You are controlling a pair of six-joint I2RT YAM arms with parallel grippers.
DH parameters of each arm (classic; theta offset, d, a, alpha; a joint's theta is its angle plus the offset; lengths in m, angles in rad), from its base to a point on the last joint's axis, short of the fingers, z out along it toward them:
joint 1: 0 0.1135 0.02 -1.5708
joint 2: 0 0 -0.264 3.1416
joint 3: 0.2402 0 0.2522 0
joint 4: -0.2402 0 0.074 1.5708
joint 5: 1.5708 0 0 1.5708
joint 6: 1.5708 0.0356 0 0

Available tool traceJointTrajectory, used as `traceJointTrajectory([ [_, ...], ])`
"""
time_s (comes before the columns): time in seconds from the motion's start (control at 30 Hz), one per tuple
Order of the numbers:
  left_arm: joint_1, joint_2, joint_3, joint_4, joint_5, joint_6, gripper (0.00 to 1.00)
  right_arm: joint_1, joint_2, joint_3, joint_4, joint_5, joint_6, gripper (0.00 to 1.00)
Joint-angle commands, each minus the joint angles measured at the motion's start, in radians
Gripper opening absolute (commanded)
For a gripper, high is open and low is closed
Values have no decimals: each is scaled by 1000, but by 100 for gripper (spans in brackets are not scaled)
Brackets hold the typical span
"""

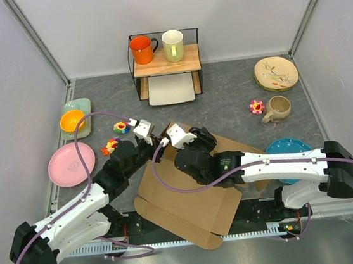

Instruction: Fold the paper box

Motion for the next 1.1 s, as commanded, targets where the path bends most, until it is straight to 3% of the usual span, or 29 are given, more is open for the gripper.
traceJointTrajectory([
  [0.0,-8,0,-50,14,69,7,15,-20,18,-68,111,-3,-109,45],
  [0.13,-8,10,-68,69,108,18,25,-21,14,-122,151,-19,-159,31],
  [0.37,-9,79,-45,97,138,44,40,-21,18,-188,165,-39,-192,26],
  [0.7,-9,207,-14,182,151,63,49,-20,34,-180,137,-68,-178,24],
  [1.07,-8,308,-62,429,102,-20,54,14,49,-250,73,-72,-169,21],
])
